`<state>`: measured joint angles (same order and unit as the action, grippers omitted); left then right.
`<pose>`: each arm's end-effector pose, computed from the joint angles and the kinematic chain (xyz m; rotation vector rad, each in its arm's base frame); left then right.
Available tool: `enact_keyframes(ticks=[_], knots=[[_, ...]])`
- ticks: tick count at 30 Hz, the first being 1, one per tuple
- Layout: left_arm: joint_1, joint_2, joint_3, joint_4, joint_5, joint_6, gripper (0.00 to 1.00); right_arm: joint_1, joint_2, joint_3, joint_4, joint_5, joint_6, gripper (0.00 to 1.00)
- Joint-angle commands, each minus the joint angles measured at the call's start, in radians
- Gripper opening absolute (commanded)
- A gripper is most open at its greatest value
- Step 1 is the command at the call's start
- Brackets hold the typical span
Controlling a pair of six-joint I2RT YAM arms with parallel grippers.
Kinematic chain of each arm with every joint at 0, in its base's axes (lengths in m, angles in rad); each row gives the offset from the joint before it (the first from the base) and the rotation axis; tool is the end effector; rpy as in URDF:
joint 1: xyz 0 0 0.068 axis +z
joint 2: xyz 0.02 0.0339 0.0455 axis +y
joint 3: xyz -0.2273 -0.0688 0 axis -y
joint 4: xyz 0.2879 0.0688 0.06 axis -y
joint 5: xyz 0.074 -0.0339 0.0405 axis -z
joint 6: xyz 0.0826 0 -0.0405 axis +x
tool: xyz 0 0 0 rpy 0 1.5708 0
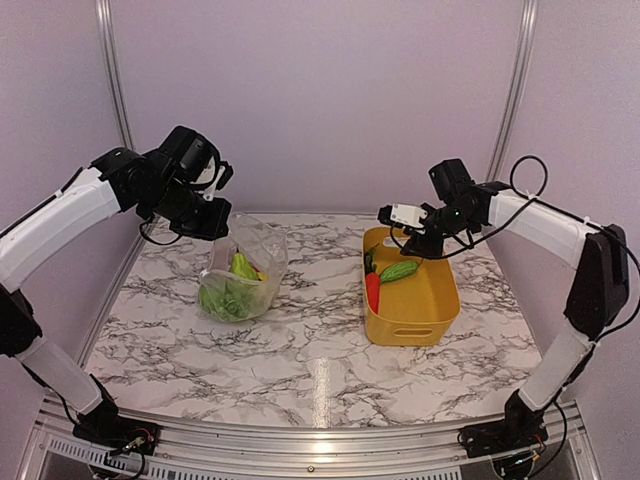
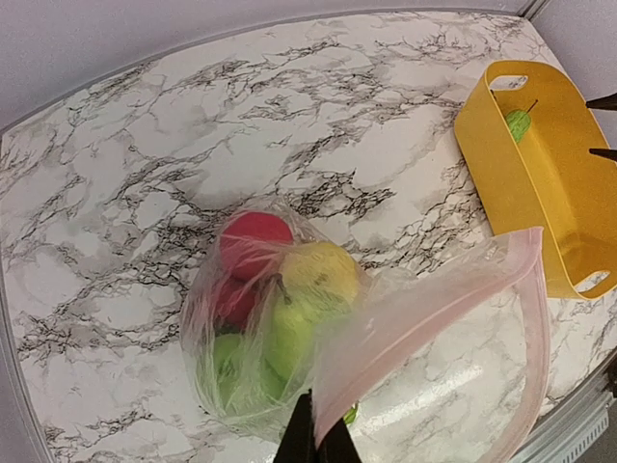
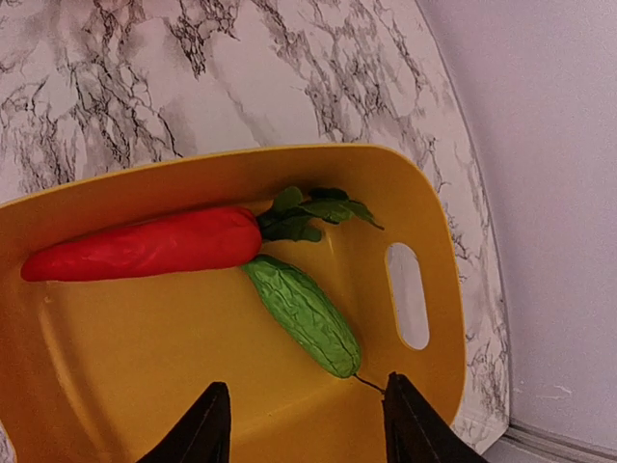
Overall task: Place the food in the zip-top bag and seal the zipper
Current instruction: Pick up the fake fruit from the bin.
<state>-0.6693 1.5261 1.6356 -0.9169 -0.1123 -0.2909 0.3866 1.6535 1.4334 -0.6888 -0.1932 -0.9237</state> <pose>0.3174 -0.2393 0.3189 0.3975 2.3630 -0.3247 0.3906 0.1761 0.2134 -1.5605 1.8968 0.0056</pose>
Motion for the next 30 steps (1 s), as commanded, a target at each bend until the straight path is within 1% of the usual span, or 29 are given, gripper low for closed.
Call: enact_keyframes(ticks=[1, 4, 8, 12, 19, 30], knots=[[0.004, -0.017, -0.016, 0.013, 0.005, 0.008, 0.0, -0.008, 0.082, 0.014, -0.003, 0.048, -0.144, 0.51], [0.004, -0.022, -0.021, 0.013, 0.005, 0.008, 0.0, -0.009, 0.144, 0.055, 0.0, 0.075, -0.185, 0.48], [0.005, -0.033, -0.024, 0.013, 0.004, 0.009, 0.0, -0.01, 0.22, 0.11, 0.002, 0.099, -0.226, 0.48], [0.005, -0.041, -0.033, 0.018, 0.015, 0.003, 0.0, -0.01, 0.274, 0.111, 0.068, 0.151, -0.267, 0.48], [0.005, -0.05, -0.05, 0.027, 0.021, -0.004, 0.0, -0.009, 0.352, 0.141, 0.086, 0.166, -0.308, 0.5], [0.005, -0.066, -0.082, 0.04, 0.024, -0.014, 0.0, -0.013, 0.419, 0.135, 0.051, 0.175, -0.33, 0.56]])
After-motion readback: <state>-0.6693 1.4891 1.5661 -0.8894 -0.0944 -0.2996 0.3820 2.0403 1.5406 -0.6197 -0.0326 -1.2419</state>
